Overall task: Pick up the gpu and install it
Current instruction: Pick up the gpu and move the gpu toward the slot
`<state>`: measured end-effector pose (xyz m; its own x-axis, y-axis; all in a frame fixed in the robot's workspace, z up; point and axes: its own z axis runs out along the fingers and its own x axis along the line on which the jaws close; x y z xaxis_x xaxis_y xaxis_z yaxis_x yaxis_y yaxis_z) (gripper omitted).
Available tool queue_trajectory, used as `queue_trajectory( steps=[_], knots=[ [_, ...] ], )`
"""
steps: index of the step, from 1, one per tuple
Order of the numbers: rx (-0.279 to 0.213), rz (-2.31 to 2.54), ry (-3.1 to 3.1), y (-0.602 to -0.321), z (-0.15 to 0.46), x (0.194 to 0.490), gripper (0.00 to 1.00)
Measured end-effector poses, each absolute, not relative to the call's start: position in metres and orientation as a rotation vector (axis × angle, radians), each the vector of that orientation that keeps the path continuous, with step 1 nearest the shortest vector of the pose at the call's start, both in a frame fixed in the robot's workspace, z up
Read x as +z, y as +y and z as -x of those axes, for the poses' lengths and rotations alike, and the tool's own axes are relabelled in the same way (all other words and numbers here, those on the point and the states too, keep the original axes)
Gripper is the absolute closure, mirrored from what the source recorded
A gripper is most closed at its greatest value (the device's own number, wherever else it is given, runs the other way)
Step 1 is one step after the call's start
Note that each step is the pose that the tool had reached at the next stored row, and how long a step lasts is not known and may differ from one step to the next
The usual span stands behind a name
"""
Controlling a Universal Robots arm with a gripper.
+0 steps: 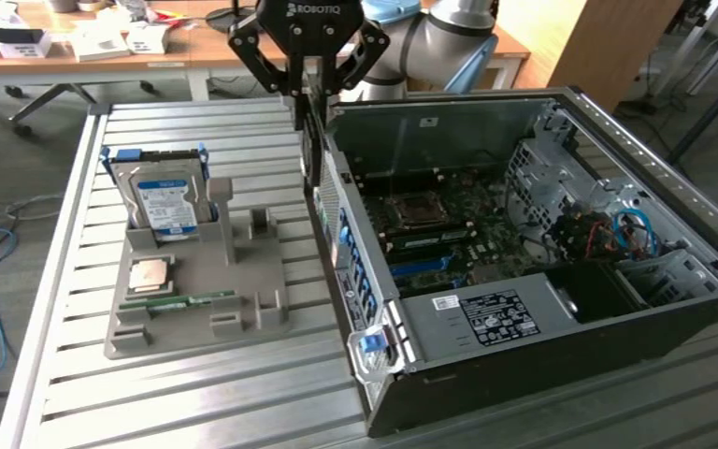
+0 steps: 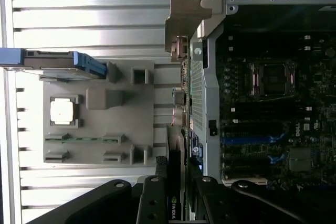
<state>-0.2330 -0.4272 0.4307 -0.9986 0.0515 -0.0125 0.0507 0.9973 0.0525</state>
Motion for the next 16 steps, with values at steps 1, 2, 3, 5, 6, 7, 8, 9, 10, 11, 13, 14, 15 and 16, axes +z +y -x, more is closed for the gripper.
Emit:
queue_trajectory(
  steps=[1,2,3,5,6,7,8,9,10,11,13,14,15,16],
  knots=[
    [0.082,-0.080,3.126,-0.427,0.231,0.431,0.74],
    [0.082,-0.080,3.126,-0.427,0.229,0.431,0.74],
    [0.082,-0.080,3.126,-0.427,0.227,0.431,0.74],
    [0.082,-0.080,3.126,-0.427,0.224,0.431,0.74],
    [0.082,-0.080,3.126,-0.427,0.222,0.431,0.74],
    [0.082,-0.080,3.126,-0.427,0.220,0.431,0.74],
    [0.082,-0.080,3.126,-0.427,0.218,0.431,0.74],
    [0.082,-0.080,3.126,-0.427,0.216,0.431,0.74],
    [0.082,-0.080,3.126,-0.427,0.215,0.431,0.74],
    [0.082,-0.080,3.126,-0.427,0.213,0.431,0.74],
    [0.082,-0.080,3.126,-0.427,0.209,0.431,0.74],
    [0.082,-0.080,3.126,-0.427,0.207,0.431,0.74],
    [0.082,-0.080,3.126,-0.427,0.205,0.431,0.74],
    [0.082,-0.080,3.126,-0.427,0.203,0.431,0.74]
  ],
)
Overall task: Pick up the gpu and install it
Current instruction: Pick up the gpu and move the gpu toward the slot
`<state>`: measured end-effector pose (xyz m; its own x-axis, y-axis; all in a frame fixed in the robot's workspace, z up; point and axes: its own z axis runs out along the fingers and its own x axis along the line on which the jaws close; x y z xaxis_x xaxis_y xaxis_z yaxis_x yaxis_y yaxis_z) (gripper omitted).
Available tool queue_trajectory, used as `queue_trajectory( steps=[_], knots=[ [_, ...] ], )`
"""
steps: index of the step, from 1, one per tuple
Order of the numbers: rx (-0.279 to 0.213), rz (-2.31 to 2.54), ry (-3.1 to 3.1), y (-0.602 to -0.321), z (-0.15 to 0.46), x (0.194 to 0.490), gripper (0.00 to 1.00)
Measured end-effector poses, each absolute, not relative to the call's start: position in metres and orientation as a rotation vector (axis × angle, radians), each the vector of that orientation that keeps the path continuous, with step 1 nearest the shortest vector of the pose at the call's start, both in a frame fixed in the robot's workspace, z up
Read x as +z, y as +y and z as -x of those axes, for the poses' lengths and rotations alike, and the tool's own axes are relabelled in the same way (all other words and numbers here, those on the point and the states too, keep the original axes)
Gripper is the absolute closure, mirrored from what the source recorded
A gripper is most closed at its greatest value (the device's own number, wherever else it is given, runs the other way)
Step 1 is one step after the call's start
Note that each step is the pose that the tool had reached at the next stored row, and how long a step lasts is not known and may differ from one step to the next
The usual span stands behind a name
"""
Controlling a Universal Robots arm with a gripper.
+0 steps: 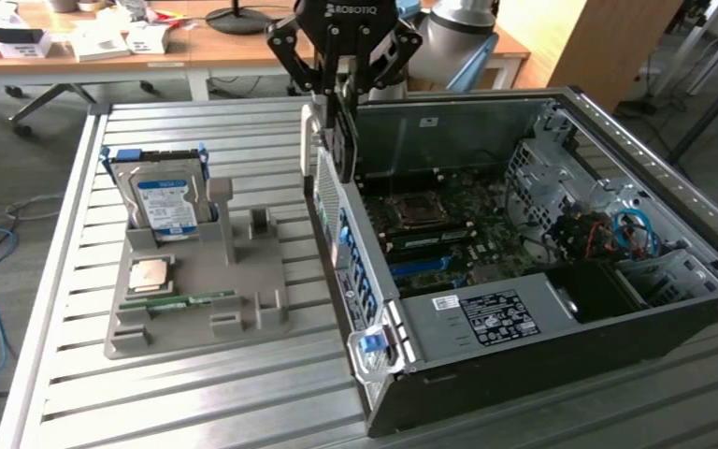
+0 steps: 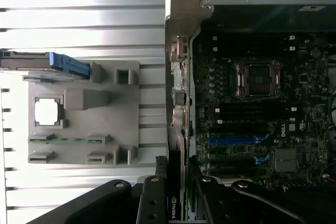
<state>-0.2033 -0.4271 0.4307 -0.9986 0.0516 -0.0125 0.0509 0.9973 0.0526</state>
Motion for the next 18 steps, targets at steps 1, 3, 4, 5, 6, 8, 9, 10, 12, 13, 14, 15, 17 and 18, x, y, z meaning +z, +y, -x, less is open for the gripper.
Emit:
queue_trajectory(
  steps=[1,3,4,5,6,8,9,10,12,13,14,15,17,18],
  knots=[
    [0.082,-0.080,3.126,-0.427,0.201,0.431,0.74],
    [0.082,-0.080,3.126,-0.427,0.198,0.431,0.74],
    [0.082,-0.080,3.126,-0.427,0.196,0.431,0.74],
    [0.082,-0.080,3.126,-0.427,0.194,0.431,0.74],
    [0.082,-0.080,3.126,-0.427,0.193,0.431,0.74],
    [0.082,-0.080,3.126,-0.427,0.189,0.431,0.74],
    [0.082,-0.080,3.126,-0.427,0.188,0.431,0.74],
    [0.082,-0.080,3.126,-0.427,0.186,0.431,0.74],
    [0.082,-0.080,3.126,-0.427,0.181,0.431,0.74],
    [0.082,-0.080,3.126,-0.427,0.180,0.431,0.74],
    [0.082,-0.080,3.126,-0.427,0.176,0.431,0.74],
    [0.082,-0.080,3.126,-0.427,0.175,0.431,0.74],
    [0.082,-0.080,3.126,-0.427,0.172,0.431,0.74],
    [0.082,-0.080,3.126,-0.427,0.170,0.431,0.74]
  ],
)
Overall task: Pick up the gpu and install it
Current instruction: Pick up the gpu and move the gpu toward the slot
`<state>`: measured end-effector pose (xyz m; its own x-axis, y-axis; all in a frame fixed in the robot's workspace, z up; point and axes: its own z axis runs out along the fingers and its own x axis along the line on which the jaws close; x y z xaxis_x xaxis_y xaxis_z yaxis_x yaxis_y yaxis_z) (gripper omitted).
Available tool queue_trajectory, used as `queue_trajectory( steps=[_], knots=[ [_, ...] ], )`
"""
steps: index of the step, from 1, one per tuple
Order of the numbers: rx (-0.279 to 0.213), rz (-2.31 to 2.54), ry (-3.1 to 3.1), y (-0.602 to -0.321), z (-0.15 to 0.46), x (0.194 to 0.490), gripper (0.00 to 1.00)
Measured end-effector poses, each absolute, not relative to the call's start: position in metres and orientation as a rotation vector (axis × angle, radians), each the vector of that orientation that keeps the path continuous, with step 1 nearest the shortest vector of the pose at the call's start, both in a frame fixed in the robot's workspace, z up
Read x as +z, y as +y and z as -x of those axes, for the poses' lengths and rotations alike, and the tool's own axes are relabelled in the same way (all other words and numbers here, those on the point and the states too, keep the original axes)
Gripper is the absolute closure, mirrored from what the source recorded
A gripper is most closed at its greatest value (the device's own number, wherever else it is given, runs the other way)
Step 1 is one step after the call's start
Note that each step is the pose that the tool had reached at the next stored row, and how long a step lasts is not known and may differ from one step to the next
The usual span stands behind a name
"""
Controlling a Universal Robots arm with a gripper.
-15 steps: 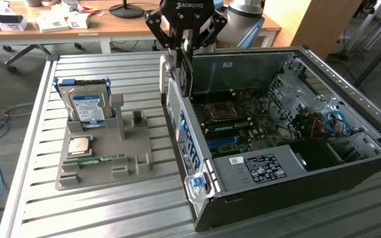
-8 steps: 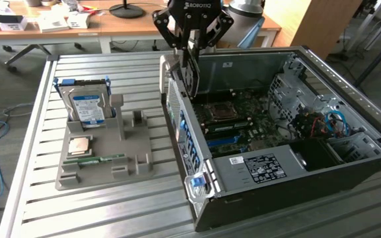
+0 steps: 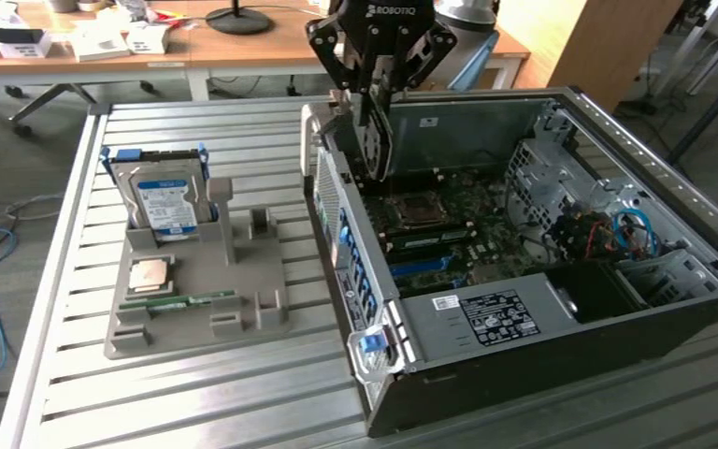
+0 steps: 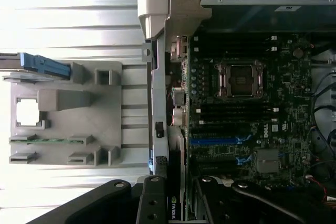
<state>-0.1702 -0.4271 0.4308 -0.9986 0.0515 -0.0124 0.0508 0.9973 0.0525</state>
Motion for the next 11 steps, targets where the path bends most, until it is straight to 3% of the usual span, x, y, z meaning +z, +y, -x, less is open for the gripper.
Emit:
queue_trajectory(
  steps=[11],
  knots=[
    [0.082,-0.080,3.126,-0.427,0.153,0.431,0.74]
  ],
)
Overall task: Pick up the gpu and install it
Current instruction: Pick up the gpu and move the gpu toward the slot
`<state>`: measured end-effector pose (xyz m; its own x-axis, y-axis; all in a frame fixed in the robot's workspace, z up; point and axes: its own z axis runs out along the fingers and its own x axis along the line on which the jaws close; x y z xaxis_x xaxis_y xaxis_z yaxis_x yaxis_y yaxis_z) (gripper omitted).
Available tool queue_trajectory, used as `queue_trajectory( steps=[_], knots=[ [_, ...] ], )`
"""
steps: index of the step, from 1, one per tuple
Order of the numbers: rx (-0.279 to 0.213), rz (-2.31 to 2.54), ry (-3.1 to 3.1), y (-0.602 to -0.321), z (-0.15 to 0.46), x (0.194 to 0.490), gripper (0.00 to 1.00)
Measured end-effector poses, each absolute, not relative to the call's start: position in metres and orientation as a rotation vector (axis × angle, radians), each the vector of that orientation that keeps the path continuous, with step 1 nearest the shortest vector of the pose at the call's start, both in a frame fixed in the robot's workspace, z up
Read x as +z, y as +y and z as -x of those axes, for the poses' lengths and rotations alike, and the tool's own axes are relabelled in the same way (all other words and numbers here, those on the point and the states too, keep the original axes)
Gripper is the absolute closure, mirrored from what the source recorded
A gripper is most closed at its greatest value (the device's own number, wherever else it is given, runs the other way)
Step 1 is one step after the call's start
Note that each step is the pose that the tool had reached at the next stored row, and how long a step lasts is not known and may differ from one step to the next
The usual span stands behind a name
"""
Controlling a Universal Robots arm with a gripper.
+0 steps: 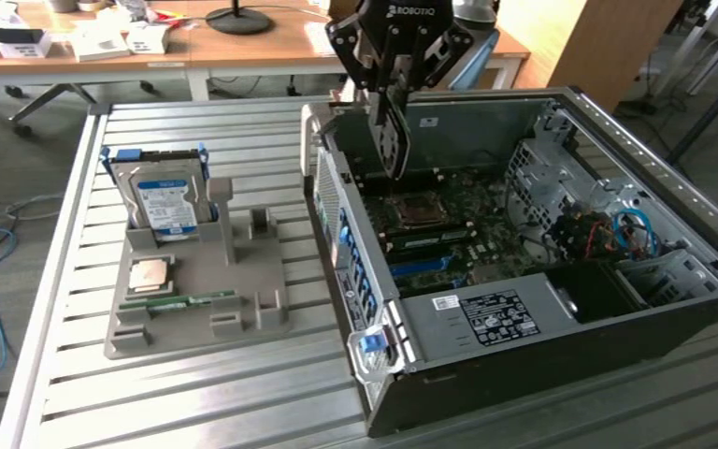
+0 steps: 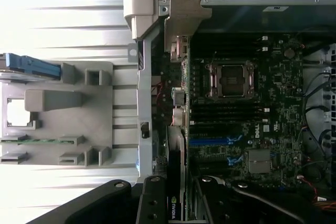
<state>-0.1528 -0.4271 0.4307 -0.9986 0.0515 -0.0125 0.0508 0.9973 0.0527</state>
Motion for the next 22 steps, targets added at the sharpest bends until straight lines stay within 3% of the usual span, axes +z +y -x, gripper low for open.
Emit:
queue_trajectory(
  steps=[22],
  knots=[
    [0.084,-0.080,3.126,-0.427,0.105,0.431,0.74]
  ],
)
